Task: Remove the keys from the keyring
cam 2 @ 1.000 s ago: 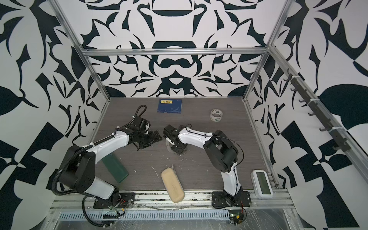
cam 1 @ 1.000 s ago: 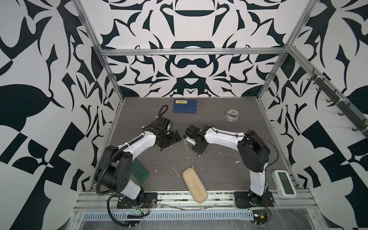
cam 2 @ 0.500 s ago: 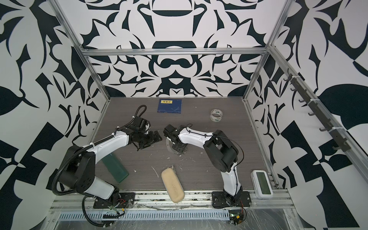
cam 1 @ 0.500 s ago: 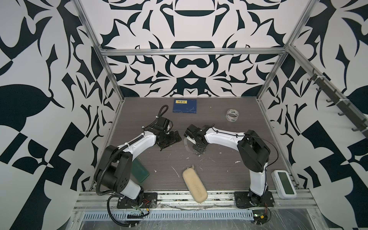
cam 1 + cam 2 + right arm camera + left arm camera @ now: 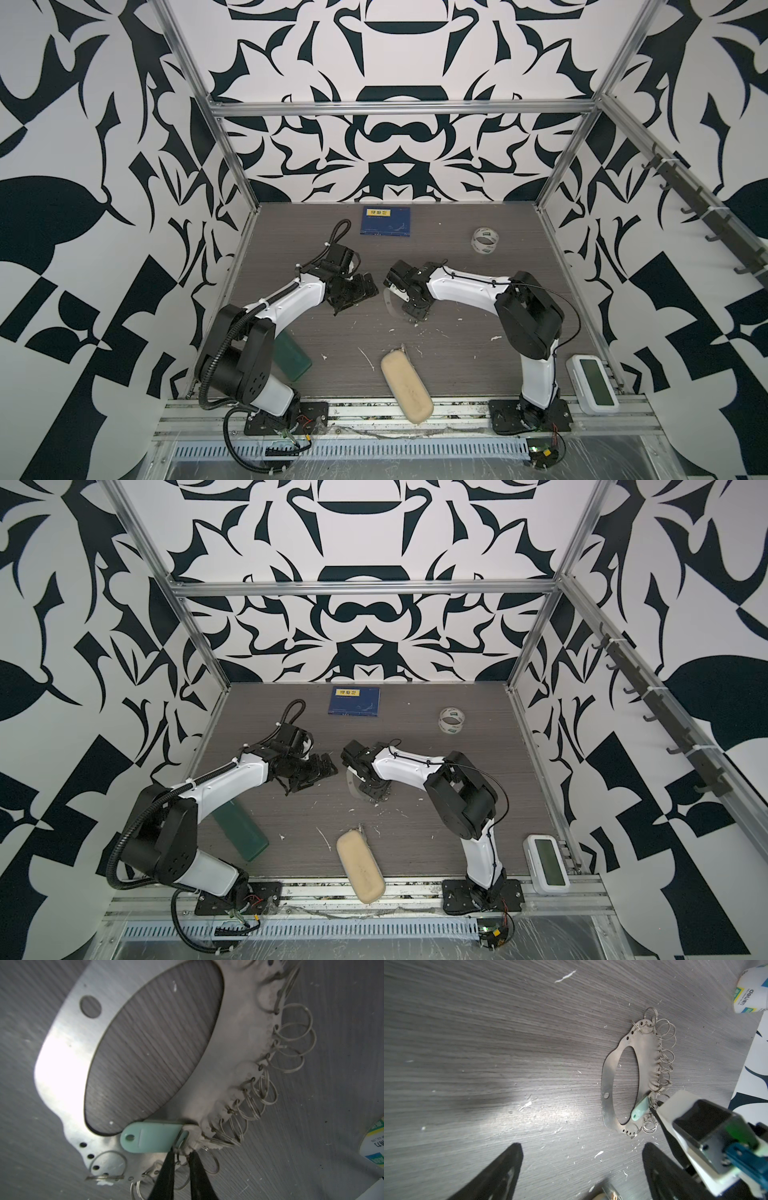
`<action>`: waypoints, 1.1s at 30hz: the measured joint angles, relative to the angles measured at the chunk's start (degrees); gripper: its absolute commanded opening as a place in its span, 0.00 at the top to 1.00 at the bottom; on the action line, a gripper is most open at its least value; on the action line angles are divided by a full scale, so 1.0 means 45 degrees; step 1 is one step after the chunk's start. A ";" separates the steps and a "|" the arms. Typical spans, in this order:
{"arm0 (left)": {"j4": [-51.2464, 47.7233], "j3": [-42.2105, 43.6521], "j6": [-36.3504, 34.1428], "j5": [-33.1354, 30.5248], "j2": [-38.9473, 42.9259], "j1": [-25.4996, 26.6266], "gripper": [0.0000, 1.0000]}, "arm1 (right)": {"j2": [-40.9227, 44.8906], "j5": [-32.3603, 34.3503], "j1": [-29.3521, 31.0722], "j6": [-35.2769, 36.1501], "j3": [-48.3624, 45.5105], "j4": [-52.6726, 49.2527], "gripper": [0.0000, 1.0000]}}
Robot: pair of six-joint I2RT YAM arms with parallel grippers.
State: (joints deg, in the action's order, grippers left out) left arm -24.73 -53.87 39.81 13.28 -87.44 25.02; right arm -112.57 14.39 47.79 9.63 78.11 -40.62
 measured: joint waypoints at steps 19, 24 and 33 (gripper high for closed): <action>-0.0350 -0.0010 -0.0199 -0.0170 0.0529 -0.0121 0.07 | 0.1253 0.0039 0.0063 0.0248 -0.0733 0.0476 1.00; -0.0481 -0.0058 -0.0729 -0.0248 0.1224 -0.0170 0.10 | 0.3555 -0.1428 -0.0034 0.0223 -0.1724 0.1433 1.00; 0.0005 -0.0015 -0.3060 0.0495 0.4012 -0.0151 0.19 | 0.6528 -0.4692 -0.0622 -0.0568 -0.3861 0.4328 1.00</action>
State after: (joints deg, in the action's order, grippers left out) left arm -24.71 -53.93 26.04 15.51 -69.38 24.34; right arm -83.20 -6.72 44.99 7.07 60.73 -21.15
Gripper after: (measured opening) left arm 0.840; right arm 0.041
